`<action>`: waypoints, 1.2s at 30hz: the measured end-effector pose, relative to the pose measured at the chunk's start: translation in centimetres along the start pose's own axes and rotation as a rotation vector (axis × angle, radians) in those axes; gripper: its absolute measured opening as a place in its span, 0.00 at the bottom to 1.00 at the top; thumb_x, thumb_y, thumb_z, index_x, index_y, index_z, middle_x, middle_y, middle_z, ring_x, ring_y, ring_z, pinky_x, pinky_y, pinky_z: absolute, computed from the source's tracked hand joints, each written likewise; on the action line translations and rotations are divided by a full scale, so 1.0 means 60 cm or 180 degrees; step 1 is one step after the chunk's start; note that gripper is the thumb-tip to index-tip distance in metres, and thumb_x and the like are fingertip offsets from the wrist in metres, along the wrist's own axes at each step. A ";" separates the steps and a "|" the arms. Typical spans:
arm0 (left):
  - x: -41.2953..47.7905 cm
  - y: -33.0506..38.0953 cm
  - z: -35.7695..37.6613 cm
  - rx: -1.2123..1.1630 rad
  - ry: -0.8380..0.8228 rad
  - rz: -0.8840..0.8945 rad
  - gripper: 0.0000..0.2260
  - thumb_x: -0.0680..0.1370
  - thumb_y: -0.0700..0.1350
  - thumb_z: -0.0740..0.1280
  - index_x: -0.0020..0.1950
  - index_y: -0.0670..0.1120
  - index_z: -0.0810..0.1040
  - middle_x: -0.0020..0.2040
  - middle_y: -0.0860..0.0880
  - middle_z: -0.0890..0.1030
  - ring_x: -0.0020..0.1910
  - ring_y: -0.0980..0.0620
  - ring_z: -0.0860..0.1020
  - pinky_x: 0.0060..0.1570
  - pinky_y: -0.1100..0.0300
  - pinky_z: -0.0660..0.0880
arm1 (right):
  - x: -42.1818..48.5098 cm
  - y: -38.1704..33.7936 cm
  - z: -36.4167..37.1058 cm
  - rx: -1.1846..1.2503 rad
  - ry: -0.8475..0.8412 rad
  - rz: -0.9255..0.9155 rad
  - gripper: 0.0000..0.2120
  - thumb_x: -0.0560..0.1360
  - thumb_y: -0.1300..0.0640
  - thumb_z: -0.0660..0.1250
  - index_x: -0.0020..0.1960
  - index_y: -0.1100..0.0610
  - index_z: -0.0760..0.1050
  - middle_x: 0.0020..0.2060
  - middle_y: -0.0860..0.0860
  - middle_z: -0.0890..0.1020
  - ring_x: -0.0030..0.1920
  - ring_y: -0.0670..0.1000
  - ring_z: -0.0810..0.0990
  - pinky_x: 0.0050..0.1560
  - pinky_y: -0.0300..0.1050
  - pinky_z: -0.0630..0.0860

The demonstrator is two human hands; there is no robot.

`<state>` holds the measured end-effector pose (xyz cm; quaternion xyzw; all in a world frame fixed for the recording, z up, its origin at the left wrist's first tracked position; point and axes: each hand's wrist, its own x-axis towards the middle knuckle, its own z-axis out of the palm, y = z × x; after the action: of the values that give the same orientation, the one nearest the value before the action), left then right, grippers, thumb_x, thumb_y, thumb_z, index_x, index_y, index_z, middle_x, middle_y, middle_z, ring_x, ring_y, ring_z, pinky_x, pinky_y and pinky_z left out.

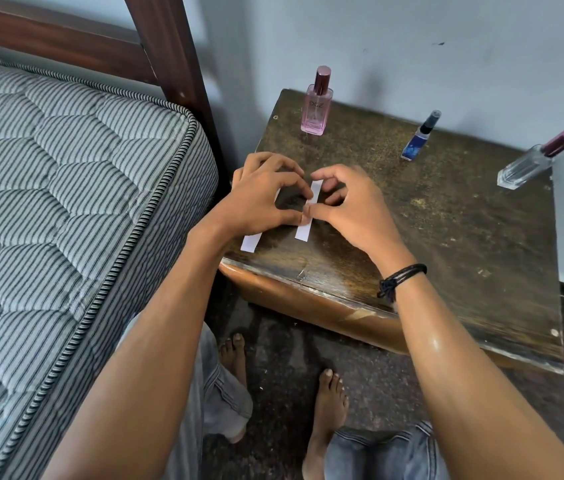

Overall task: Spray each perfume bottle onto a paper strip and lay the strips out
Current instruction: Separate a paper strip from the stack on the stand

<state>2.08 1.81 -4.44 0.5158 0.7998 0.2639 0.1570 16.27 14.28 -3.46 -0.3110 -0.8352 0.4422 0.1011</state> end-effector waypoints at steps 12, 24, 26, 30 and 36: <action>-0.001 0.001 -0.004 -0.0039 -0.0060 0.0016 0.13 0.73 0.57 0.75 0.56 0.60 0.82 0.65 0.62 0.72 0.71 0.53 0.58 0.65 0.53 0.53 | -0.059 -0.016 -0.021 -0.1758 -0.0680 -0.0164 0.65 0.62 0.35 0.81 0.81 0.37 0.36 0.80 0.48 0.50 0.79 0.57 0.51 0.75 0.65 0.60; 0.005 -0.015 -0.003 -0.0225 0.0133 0.0000 0.14 0.73 0.62 0.68 0.55 0.59 0.82 0.60 0.61 0.76 0.69 0.52 0.63 0.68 0.41 0.65 | -0.088 -0.026 -0.016 -0.1828 -0.1635 -0.0368 0.73 0.57 0.28 0.79 0.77 0.35 0.24 0.77 0.40 0.24 0.77 0.47 0.23 0.77 0.66 0.40; 0.006 -0.018 -0.004 -0.0349 0.0197 -0.0041 0.12 0.75 0.59 0.70 0.55 0.57 0.82 0.59 0.60 0.76 0.68 0.52 0.63 0.68 0.43 0.67 | -0.084 -0.028 -0.031 -0.1354 -0.1472 -0.0347 0.65 0.61 0.33 0.80 0.81 0.34 0.36 0.80 0.37 0.34 0.80 0.44 0.31 0.77 0.63 0.44; 0.010 -0.017 -0.005 -0.0536 0.0409 -0.0006 0.05 0.79 0.46 0.71 0.53 0.54 0.83 0.55 0.56 0.78 0.65 0.51 0.66 0.66 0.55 0.67 | -0.067 -0.013 -0.036 -0.0266 -0.0142 -0.0396 0.17 0.76 0.56 0.75 0.64 0.44 0.79 0.60 0.40 0.78 0.63 0.43 0.76 0.65 0.50 0.75; 0.010 -0.010 -0.008 -0.0464 0.0537 -0.0039 0.06 0.80 0.41 0.68 0.51 0.50 0.84 0.49 0.55 0.78 0.58 0.53 0.69 0.60 0.64 0.62 | -0.050 0.001 -0.017 -0.0269 0.0197 -0.0045 0.15 0.81 0.67 0.62 0.50 0.51 0.83 0.38 0.45 0.83 0.38 0.46 0.82 0.46 0.52 0.82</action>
<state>1.16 2.02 -4.41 0.4741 0.7919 0.3630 0.1279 19.12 13.16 -2.59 -0.3226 -0.8517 0.3960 0.1168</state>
